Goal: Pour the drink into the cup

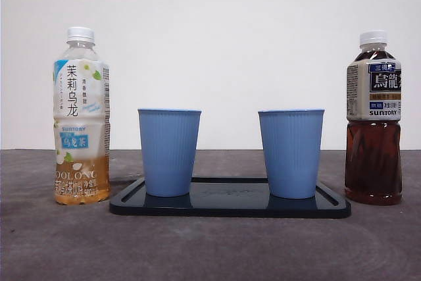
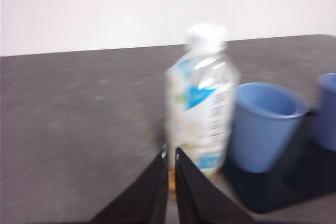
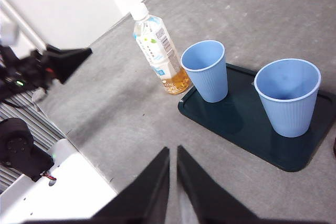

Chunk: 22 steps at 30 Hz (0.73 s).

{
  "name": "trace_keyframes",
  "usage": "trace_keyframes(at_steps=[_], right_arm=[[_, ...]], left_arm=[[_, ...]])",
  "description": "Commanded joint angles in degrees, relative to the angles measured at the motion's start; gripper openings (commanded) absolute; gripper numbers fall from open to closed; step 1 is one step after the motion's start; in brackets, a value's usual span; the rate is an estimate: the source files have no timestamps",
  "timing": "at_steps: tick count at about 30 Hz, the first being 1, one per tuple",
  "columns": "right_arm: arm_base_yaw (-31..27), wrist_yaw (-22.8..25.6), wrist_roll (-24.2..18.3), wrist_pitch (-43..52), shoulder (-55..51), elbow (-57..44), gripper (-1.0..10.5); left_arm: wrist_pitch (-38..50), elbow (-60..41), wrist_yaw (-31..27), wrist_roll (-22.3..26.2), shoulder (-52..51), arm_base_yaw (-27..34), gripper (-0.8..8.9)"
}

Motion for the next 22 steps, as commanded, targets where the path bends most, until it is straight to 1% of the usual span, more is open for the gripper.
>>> trace_keyframes(at_steps=[1, 9, 11, 17, 22], right_arm=[[0.3, -0.2, -0.7, 0.6, 0.2, 1.0, 0.2], [0.3, -0.2, -0.7, 0.7, 0.2, 1.0, 0.2], [0.3, -0.2, -0.7, 0.7, 0.2, 1.0, 0.2], [0.3, -0.2, -0.7, 0.6, 0.2, 1.0, 0.2], [0.3, -0.2, -0.7, 0.7, 0.2, 1.0, 0.2]], left_arm=[[3.0, -3.8, -4.5, -4.0, -2.6, 0.1, 0.2], [3.8, -10.7, -11.8, -5.0, -9.6, 1.6, 0.19], [4.2, -11.5, -13.7, -5.4, -9.7, 1.8, 0.19], [1.6, -11.5, -18.9, -5.3, -9.7, 1.8, 0.19], [1.6, -11.5, -19.2, -5.2, -9.7, 1.7, 0.19]])
